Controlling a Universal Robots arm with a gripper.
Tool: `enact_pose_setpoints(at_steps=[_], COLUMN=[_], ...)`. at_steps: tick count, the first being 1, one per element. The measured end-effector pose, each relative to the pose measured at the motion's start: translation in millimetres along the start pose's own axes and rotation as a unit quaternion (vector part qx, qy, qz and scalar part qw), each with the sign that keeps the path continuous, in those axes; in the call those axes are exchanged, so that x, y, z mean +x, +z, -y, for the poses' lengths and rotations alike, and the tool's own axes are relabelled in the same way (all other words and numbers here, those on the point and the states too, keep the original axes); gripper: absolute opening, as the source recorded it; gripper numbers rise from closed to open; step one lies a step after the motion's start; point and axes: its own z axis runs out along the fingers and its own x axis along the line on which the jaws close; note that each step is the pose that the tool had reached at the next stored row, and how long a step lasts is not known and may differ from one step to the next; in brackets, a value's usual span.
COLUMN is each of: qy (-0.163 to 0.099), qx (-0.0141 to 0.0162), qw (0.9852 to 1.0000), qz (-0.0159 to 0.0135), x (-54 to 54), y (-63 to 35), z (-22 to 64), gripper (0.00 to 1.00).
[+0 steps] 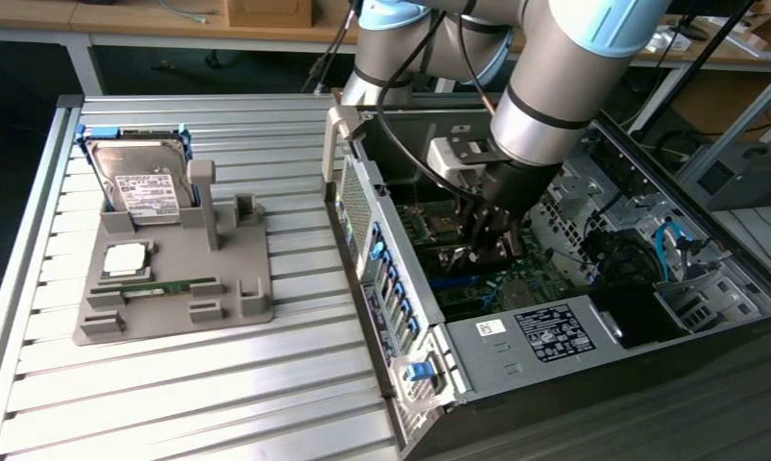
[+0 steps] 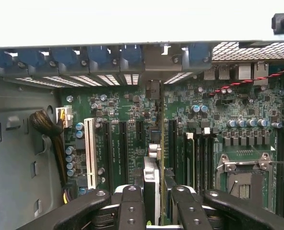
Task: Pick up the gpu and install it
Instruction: 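Insert the gpu into the slot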
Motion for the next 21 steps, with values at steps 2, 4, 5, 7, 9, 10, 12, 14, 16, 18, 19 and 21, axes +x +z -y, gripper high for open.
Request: enact_pose_setpoints(at_steps=[2, 4, 5, 7, 9, 10, 12, 14, 16, 18, 19, 21], qy=[0.001, 0.002, 0.002, 0.002, 0.002, 0.002, 0.002, 0.002, 0.002, 0.002, 0.002, 0.002], qx=[0.0000, 0.0000, 0.0000, 0.0001, 0.0000, 0.0000, 0.0001, 0.0000, 0.0000, 0.0000, 0.0000, 0.0000], qw=[1.0000, 1.0000, 1.0000, 1.0000, 1.0000, 1.0000, 1.0000, 1.0000, 1.0000, 1.0000, 1.0000, 1.0000], qz=[0.0000, 0.0000, 0.0000, 0.0001, -0.0001, -0.0001, 0.0000, 0.0000, 0.0000, 0.0000, 0.0000, 0.0000], x=[-0.1, -0.6, -0.9, -1.7, -2.1, -2.1, -2.0, -2.0, -2.1, -2.2, -2.3, -2.6], y=[1.1, 2.3, 2.8, 4.1, 4.9, 5.2, 5.9, 6.6, 7.4, 8.3, 8.8, 9.7], z=[-0.2, -0.3, -0.3, -0.4, -0.6, -0.8, -1.8, -2.2, -2.4, -2.5, -2.5, -2.6], gripper=[0.27, 0.27, 0.27, 0.27, 0.27, 0.27, 0.27, 0.27, 0.27, 0.27, 0.27, 0.27])
